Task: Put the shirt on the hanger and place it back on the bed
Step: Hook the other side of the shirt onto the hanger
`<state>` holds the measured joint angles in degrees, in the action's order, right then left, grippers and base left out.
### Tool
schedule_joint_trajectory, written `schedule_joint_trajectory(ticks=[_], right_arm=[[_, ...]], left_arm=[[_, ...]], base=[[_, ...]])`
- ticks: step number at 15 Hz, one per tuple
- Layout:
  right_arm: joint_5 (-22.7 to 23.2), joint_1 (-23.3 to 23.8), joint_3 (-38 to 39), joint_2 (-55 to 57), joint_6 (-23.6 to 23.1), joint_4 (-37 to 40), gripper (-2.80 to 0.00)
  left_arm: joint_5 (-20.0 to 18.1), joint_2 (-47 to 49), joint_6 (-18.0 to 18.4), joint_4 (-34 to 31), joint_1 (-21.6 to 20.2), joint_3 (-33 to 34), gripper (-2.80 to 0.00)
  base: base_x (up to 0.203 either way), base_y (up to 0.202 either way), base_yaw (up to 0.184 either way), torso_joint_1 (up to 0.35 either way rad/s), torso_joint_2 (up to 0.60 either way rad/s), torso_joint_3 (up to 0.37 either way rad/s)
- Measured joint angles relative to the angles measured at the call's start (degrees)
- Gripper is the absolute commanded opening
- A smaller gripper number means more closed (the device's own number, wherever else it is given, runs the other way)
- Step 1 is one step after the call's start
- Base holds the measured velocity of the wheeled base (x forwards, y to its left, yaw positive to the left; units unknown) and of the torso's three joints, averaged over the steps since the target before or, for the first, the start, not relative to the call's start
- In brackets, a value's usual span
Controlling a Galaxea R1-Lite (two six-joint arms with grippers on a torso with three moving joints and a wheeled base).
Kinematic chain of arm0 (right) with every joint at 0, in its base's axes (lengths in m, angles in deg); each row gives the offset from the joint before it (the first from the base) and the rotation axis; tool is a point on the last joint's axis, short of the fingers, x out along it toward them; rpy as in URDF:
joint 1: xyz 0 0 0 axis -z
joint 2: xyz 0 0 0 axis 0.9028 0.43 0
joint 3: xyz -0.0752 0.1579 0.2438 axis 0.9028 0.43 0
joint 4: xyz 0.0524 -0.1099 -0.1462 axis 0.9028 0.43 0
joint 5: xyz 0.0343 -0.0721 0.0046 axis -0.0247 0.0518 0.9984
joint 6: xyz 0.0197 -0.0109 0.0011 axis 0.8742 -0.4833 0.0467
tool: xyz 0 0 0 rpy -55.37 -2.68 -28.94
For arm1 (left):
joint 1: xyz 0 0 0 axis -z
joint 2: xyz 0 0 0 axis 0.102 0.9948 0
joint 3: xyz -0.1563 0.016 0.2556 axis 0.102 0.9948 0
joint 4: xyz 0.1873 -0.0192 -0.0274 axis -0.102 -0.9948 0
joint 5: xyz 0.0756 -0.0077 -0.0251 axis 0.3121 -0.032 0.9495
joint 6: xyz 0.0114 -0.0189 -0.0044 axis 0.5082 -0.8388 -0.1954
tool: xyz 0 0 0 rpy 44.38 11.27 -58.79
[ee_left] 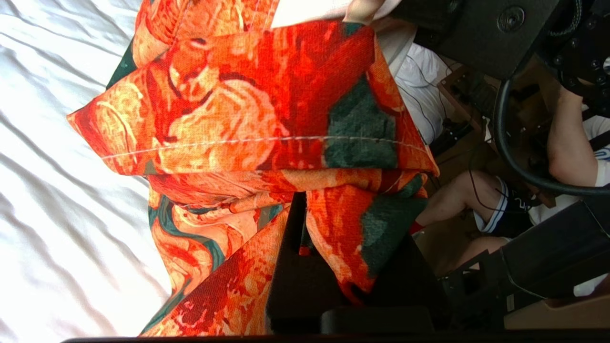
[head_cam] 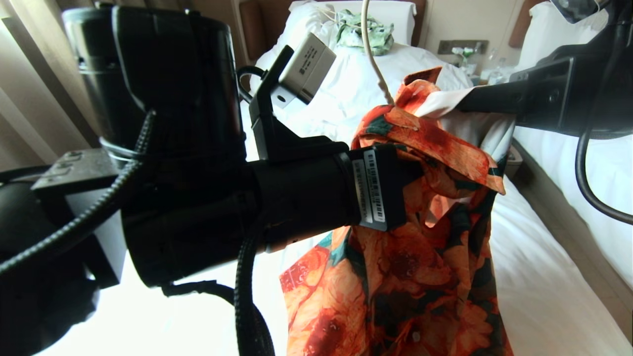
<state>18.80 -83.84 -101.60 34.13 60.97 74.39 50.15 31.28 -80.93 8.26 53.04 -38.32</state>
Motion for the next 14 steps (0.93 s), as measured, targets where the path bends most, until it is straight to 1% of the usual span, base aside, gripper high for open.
schedule_joint_trajectory(ticks=[4, 6, 7, 8, 11, 12, 14], right_arm=[[0.0, 1.0, 0.9, -1.7, -0.1, 0.0, -2.80], [0.0, 1.5, 1.2, -1.9, -0.2, -0.4, -2.80], [0.0, 1.6, 1.3, -1.9, -0.2, -0.4, -2.80], [0.0, 1.6, 1.3, -1.8, -0.7, -0.5, -2.80], [0.0, 2.3, 1.2, -1.4, -2.1, -0.5, -2.80], [0.0, 2.4, 1.2, -1.2, -2.3, -0.5, -2.80], [0.1, 2.8, 1.1, -1.0, -2.8, -0.6, -2.80]], left_arm=[[-0.1, 0.7, 0.0, 0.5, 0.0, 0.5, -2.80], [-0.2, 1.8, -0.1, 2.0, -0.3, 1.0, -2.80], [-0.2, 2.6, -0.1, 4.1, -0.8, 1.4, -2.80], [-0.2, 3.6, -0.1, 7.6, -1.4, 2.1, -2.80], [0.0, 7.1, -0.1, 20.4, -2.4, 4.5, -2.80], [0.3, 8.0, -0.1, 22.4, -2.4, 4.9, -2.80], [1.0, 9.2, -0.1, 23.4, -2.1, 5.2, -2.80]], base=[[0.000, 0.000, 0.000, 0.000, 0.00, 0.000], [0.000, 0.000, 0.000, 0.000, 0.00, 0.000], [0.000, 0.000, 0.000, 0.000, 0.00, 0.000], [0.000, 0.000, 0.000, 0.000, 0.00, 0.000], [0.000, 0.000, 0.000, 0.000, 0.00, 0.000], [0.000, 0.000, 0.000, 0.000, 0.00, 0.000], [0.000, 0.000, 0.000, 0.000, 0.00, 0.000]])
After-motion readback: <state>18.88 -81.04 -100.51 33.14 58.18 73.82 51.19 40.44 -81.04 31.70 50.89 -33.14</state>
